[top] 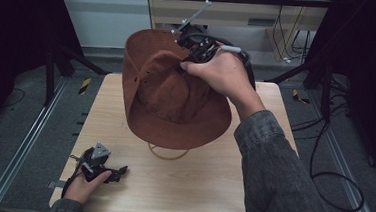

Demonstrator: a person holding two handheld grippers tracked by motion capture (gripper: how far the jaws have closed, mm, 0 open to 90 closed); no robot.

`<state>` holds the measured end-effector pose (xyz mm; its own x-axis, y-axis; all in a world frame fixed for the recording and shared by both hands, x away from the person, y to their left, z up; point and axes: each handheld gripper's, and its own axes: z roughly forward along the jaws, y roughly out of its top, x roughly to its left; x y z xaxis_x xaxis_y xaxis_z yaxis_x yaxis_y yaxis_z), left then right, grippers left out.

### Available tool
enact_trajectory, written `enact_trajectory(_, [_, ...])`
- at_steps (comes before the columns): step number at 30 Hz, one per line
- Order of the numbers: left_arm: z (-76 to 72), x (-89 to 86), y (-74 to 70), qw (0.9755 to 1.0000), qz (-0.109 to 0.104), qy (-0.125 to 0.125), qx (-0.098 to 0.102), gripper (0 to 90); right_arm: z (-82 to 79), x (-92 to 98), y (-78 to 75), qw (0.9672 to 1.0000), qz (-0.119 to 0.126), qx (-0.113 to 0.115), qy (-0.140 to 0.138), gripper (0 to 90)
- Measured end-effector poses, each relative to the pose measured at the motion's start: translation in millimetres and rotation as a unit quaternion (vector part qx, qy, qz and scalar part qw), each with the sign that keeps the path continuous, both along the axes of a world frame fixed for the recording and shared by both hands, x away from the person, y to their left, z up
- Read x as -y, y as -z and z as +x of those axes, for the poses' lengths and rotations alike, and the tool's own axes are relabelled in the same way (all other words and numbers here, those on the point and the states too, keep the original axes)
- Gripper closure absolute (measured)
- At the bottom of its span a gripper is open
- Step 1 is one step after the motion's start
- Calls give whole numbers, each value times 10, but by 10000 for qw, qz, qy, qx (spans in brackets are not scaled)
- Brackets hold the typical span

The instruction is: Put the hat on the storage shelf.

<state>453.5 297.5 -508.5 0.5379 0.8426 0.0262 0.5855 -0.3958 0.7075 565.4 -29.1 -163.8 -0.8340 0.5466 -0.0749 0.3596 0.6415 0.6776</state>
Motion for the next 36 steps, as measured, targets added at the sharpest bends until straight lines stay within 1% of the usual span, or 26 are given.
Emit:
enact_trajectory(5, [0, 0, -1, 10000, 0, 2, -3, 0, -2, -75, 21, 10000, -33, -45, -66, 890])
enact_trajectory(17, [0, -2, -3, 10000, 5, 11, -19, 0, 3, -185, 69, 9998, -85, -94, -149, 889])
enact_trajectory(23, [1, -1, -3, 10000, 5, 11, -18, 0, 16, -215, 102, 9997, -120, -128, -173, 889])
enact_trajectory(26, [1, 0, 0, 10000, -1, 2, -2, 0, 36, -239, 143, 9996, -124, -160, -183, 887])
enact_trajectory(36, [1, 0, 0, 10000, 0, 3, 0, 0, 86, -247, 210, 9995, -137, -232, -174, 884])
